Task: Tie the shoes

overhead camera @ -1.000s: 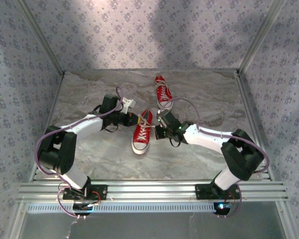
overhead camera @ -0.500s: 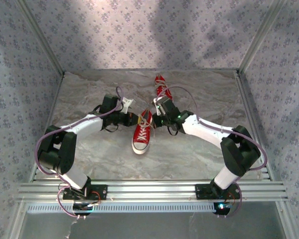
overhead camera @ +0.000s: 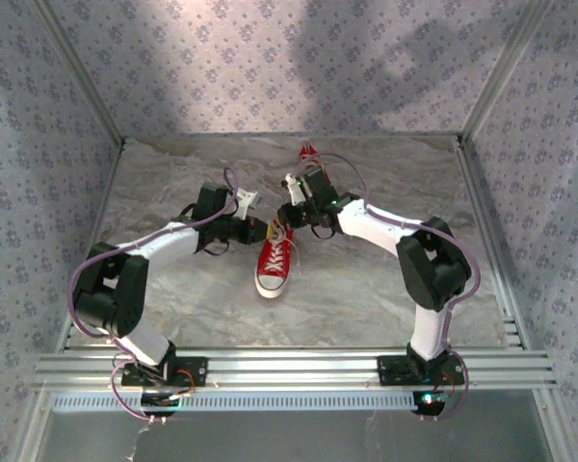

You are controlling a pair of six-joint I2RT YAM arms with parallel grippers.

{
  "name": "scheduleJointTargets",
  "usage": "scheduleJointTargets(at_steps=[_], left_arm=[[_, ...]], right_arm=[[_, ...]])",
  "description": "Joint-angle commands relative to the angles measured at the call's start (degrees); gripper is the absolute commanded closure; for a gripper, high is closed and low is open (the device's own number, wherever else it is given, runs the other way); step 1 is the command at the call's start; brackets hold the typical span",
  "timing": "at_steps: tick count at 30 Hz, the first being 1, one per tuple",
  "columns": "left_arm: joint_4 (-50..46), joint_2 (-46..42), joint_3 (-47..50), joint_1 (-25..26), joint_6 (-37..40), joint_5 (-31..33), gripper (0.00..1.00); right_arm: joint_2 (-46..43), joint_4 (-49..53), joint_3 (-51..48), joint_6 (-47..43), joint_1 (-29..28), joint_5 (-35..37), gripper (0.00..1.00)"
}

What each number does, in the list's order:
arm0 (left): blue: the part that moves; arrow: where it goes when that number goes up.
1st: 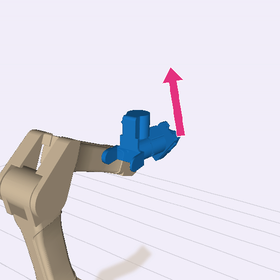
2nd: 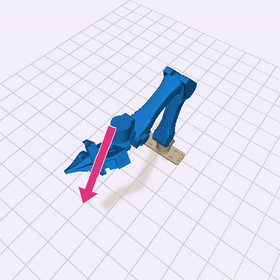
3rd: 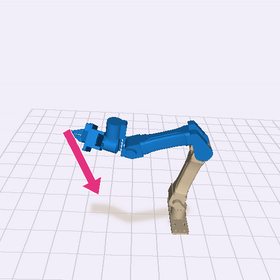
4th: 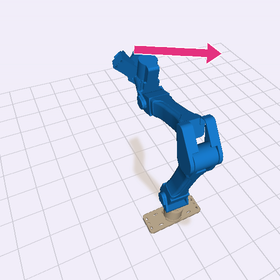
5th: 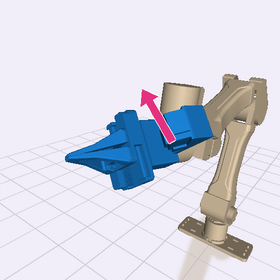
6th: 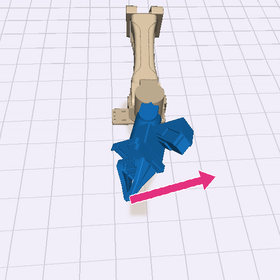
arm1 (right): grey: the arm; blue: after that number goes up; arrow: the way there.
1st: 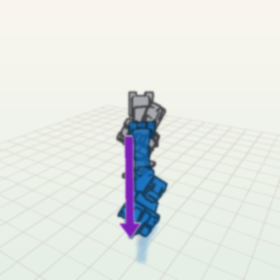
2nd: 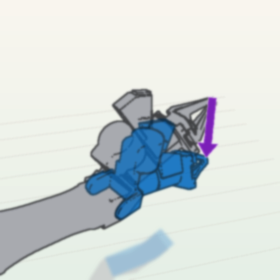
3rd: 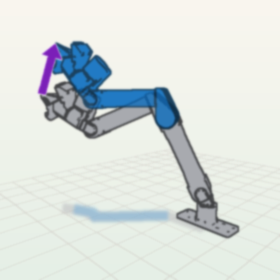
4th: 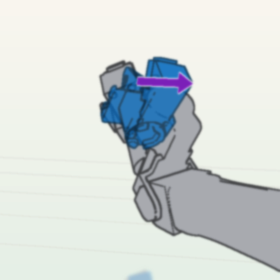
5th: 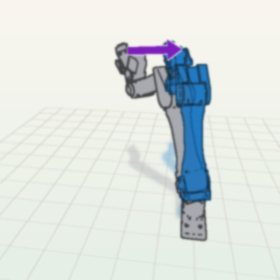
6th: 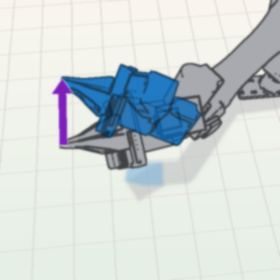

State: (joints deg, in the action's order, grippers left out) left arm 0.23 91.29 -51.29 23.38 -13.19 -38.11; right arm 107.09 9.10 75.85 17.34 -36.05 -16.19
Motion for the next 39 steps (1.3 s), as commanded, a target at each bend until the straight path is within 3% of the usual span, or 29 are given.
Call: scheduleJointTargets(at_steps=[1,6,9,15,21,29,35,39], left_arm=[[1.8,-1.5,0.7,0.4,-0.3,-0.8,1.00],[2.1,-1.5,1.1,0.4,-0.7,-0.6,1.00],[2.3,-1.6,1.3,0.4,-0.8,-0.5,1.00],[3.6,-1.6,2.3,0.4,-1.8,-0.2,1.00],[7.1,-0.9,3.5,0.5,-4.0,0.0,1.00],[8.2,0.0,3.8,0.5,-4.6,0.0,1.00],[7.9,-0.1,4.0,0.5,-4.2,0.3,1.00],[7.7,0.1,4.0,0.5,-3.9,0.3,1.00]], right_arm=[[2.3,1.4,3.5,1.0,0.5,-3.4,0.95],[3.2,2.1,5.1,1.9,0.7,-1.5,0.74],[2.5,2.8,5.5,2.1,0.9,0.6,0.70],[-3.9,3.3,0.7,3.6,0.4,10.8,0.69],[-10.1,6.3,-5.7,9.7,-4.6,18.3,0.70],[-7.5,6.7,-4.8,14.6,-8.6,18.4,0.66],[-8.0,8.0,-5.5,16.3,-8.1,24.9,0.66],[-8.0,5.7,-8.2,14.2,-6.1,18.4,0.67]])
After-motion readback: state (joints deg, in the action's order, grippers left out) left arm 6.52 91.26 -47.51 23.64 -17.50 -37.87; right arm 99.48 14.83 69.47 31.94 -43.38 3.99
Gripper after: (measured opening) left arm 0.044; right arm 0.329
